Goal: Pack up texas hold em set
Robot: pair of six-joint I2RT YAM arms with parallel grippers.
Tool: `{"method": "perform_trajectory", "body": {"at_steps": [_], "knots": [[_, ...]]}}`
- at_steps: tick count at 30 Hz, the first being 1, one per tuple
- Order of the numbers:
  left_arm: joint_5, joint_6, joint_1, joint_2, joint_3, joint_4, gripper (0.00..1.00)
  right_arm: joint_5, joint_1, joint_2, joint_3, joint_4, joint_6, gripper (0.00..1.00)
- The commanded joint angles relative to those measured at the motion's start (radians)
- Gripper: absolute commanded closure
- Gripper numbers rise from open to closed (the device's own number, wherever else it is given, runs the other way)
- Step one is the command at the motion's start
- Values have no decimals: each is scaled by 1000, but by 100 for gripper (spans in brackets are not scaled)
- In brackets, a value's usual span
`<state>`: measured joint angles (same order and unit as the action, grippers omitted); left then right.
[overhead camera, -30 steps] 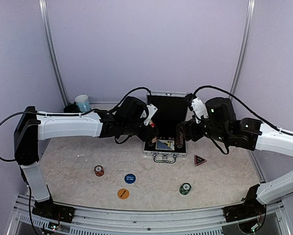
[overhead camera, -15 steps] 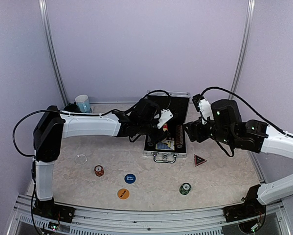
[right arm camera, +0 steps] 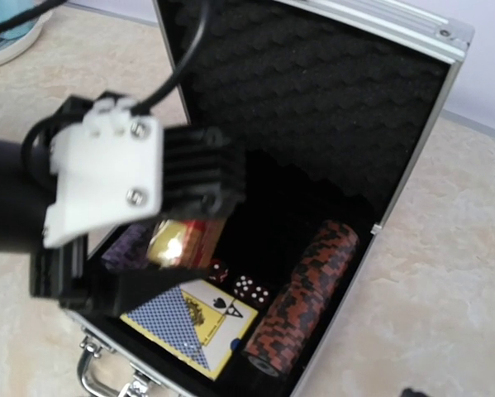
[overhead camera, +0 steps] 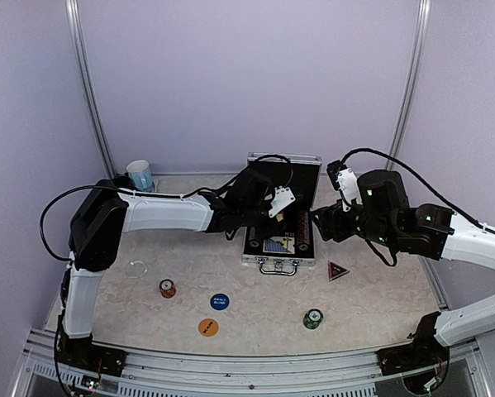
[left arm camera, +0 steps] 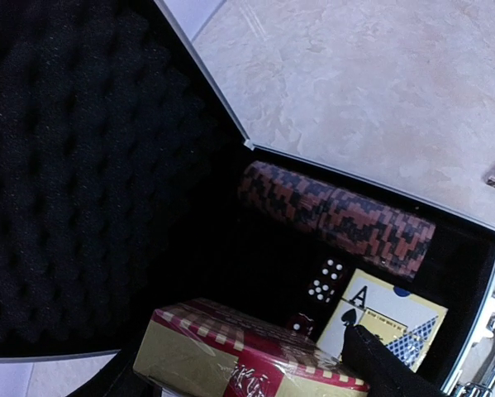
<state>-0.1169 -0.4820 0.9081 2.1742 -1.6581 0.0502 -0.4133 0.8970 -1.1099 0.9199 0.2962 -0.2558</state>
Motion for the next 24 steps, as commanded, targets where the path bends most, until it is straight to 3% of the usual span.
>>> {"method": "perform_trajectory", "body": {"at_steps": [1,17,24], "knots": [[-39,-48,-12,20,-40,-110,28,3,-5,1,-8,2,-12,22],[-79,-84,-23,103,-100,-145,24,9,-6,-19,-10,-9,-12,22],[-97,-74,-20,120,-113,-156,14,16,-6,-25,-10,-14,-12,22]]}}
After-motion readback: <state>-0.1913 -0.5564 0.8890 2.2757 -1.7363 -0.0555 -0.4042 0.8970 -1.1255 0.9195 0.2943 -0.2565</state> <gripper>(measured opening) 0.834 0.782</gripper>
